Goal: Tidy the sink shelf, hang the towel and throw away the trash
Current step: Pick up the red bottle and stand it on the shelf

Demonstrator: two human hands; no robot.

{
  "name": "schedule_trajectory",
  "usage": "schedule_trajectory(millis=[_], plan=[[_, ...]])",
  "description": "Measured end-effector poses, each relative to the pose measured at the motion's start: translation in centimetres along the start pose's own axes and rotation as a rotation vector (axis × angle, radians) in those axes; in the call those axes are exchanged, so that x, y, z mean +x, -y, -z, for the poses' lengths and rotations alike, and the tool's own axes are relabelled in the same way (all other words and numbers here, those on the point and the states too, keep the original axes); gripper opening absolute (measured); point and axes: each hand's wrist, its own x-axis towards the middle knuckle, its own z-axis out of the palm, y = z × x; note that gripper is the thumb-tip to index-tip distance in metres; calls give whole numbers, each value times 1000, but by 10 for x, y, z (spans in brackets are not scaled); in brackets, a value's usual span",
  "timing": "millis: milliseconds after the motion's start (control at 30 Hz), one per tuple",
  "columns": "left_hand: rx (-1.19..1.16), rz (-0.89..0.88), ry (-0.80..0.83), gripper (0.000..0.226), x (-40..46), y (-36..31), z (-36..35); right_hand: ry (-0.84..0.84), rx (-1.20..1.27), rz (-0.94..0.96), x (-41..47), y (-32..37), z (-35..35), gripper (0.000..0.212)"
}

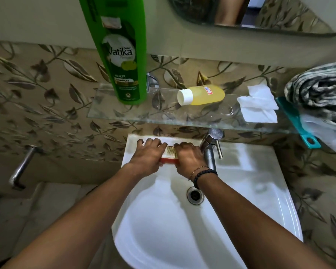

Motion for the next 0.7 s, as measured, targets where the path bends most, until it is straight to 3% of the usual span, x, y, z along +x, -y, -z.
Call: schedule_trajectory(millis=[133,300,533,700], plan=[[28,-68,-73,55,-26,1,10,14,98,40,-19,4,2,43],[-14,-179,-281,41,-69,2,54,-98,329,151,-50,10,17,36],[-248,-221,-584,54,-120,-18,175,-319,780,241,-82,38,85,38],[-414,-157,-877,72,-129,-43,253,-493,932,259,-81,54,156,42]])
